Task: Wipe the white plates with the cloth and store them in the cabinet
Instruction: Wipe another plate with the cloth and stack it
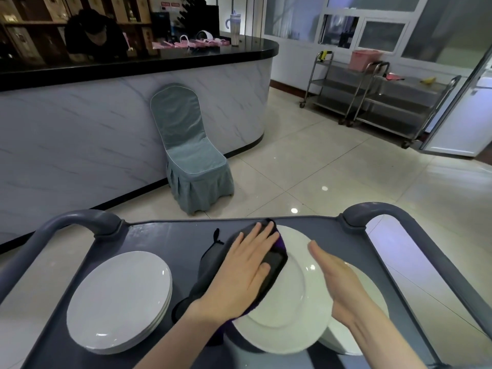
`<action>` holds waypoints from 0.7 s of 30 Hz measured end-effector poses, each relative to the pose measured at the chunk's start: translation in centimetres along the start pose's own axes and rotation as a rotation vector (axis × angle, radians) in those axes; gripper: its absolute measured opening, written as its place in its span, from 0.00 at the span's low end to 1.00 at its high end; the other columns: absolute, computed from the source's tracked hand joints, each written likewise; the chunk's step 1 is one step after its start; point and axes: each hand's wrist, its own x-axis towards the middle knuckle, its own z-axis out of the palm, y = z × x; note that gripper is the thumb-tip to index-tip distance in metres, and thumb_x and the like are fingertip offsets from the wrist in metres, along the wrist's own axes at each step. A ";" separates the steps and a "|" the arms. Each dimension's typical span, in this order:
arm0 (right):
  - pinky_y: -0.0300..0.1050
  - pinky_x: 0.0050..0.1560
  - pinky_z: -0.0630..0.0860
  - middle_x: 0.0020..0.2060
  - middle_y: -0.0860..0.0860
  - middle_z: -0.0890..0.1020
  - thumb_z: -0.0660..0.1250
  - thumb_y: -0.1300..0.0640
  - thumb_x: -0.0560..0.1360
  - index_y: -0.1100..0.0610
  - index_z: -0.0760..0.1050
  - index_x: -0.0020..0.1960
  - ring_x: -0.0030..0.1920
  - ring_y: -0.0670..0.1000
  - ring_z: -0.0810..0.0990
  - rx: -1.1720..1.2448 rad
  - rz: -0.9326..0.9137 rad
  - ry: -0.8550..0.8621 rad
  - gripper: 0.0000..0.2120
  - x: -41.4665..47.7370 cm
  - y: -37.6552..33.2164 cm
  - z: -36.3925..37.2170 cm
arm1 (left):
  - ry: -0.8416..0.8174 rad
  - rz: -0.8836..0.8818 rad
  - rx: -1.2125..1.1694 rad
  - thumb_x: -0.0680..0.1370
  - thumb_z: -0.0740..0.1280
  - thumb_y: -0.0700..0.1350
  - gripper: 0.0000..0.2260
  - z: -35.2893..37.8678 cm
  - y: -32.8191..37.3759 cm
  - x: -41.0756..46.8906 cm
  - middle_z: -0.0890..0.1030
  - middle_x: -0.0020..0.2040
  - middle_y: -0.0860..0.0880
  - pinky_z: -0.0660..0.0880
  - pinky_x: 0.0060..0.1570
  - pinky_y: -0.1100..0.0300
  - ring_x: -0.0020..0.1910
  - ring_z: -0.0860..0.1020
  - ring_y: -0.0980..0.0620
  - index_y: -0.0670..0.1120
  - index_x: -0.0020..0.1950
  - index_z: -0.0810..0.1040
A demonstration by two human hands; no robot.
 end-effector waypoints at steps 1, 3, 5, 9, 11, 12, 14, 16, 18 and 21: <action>0.57 0.66 0.73 0.57 0.56 0.85 0.64 0.45 0.78 0.57 0.82 0.60 0.59 0.57 0.83 -0.010 0.003 -0.006 0.20 0.0 -0.2 0.2 | 0.000 0.009 -0.006 0.84 0.54 0.43 0.25 -0.2 -0.4 0.1 0.46 0.79 0.63 0.43 0.77 0.58 0.78 0.43 0.63 0.58 0.79 0.50; 0.53 0.57 0.77 0.54 0.57 0.85 0.62 0.47 0.80 0.58 0.82 0.58 0.54 0.56 0.85 -0.013 0.003 -0.017 0.18 0.0 -0.8 0.3 | 0.012 -0.014 -0.056 0.85 0.54 0.43 0.25 -0.2 -1.5 -0.3 0.47 0.79 0.64 0.44 0.77 0.59 0.78 0.45 0.62 0.57 0.79 0.51; 0.53 0.55 0.77 0.54 0.58 0.85 0.62 0.47 0.81 0.58 0.83 0.58 0.54 0.58 0.85 0.000 0.008 -0.027 0.18 -0.1 -1.2 0.0 | 0.064 -0.075 -0.164 0.84 0.55 0.41 0.26 0.1 -2.2 -1.6 0.46 0.79 0.66 0.45 0.78 0.59 0.78 0.45 0.62 0.58 0.78 0.50; 0.57 0.61 0.76 0.55 0.58 0.85 0.62 0.46 0.80 0.58 0.83 0.58 0.56 0.60 0.84 0.059 0.020 -0.009 0.20 0.2 -1.1 -0.7 | 0.128 -0.216 -0.302 0.84 0.54 0.40 0.27 1.9 -1.8 -4.1 0.45 0.78 0.67 0.46 0.78 0.59 0.78 0.44 0.62 0.60 0.78 0.49; 0.57 0.62 0.75 0.56 0.58 0.85 0.61 0.46 0.80 0.59 0.81 0.61 0.57 0.59 0.83 0.079 0.027 -0.001 0.20 0.4 -0.8 -0.1 | 0.141 -0.242 -0.273 0.84 0.54 0.43 0.27 2.3 -1.6 -3.9 0.43 0.78 0.67 0.44 0.78 0.58 0.78 0.42 0.62 0.59 0.78 0.48; 0.57 0.62 0.75 0.56 0.58 0.85 0.61 0.46 0.81 0.59 0.80 0.62 0.57 0.59 0.83 0.095 0.028 -0.003 0.20 0.4 -0.6 0.5 | 0.147 -0.228 -0.238 0.83 0.52 0.46 0.25 2.1 -1.7 -3.3 0.43 0.78 0.67 0.43 0.78 0.58 0.78 0.42 0.62 0.59 0.78 0.47; 0.57 0.63 0.75 0.55 0.58 0.85 0.61 0.48 0.81 0.60 0.79 0.62 0.57 0.59 0.84 0.091 0.017 -0.007 0.19 0.6 -0.1 1.5 | 0.146 -0.158 -0.152 0.82 0.49 0.49 0.25 1.2 -2.0 -1.7 0.46 0.80 0.62 0.43 0.78 0.57 0.78 0.44 0.61 0.58 0.78 0.49; 0.58 0.65 0.74 0.55 0.58 0.85 0.61 0.50 0.82 0.61 0.79 0.62 0.57 0.59 0.84 0.065 0.011 -0.035 0.18 0.7 0.2 2.6 | 0.131 -0.090 -0.050 0.81 0.49 0.49 0.25 0.3 -2.2 -0.2 0.50 0.80 0.59 0.45 0.78 0.55 0.79 0.45 0.60 0.55 0.79 0.50; 0.56 0.64 0.75 0.55 0.58 0.85 0.61 0.51 0.82 0.62 0.80 0.61 0.56 0.58 0.84 0.046 -0.008 -0.058 0.17 0.7 0.3 3.2 | 0.123 -0.058 0.009 0.82 0.49 0.48 0.25 -0.2 -2.4 0.5 0.52 0.80 0.58 0.46 0.78 0.55 0.79 0.46 0.60 0.54 0.79 0.52; 0.45 0.46 0.82 0.50 0.56 0.87 0.62 0.50 0.81 0.62 0.81 0.58 0.48 0.53 0.86 -0.022 -0.045 -0.026 0.17 0.7 -0.6 3.2 | 0.172 -0.088 -0.101 0.82 0.51 0.48 0.25 0.0 -2.8 -0.4 0.52 0.80 0.59 0.47 0.77 0.56 0.78 0.48 0.60 0.56 0.79 0.53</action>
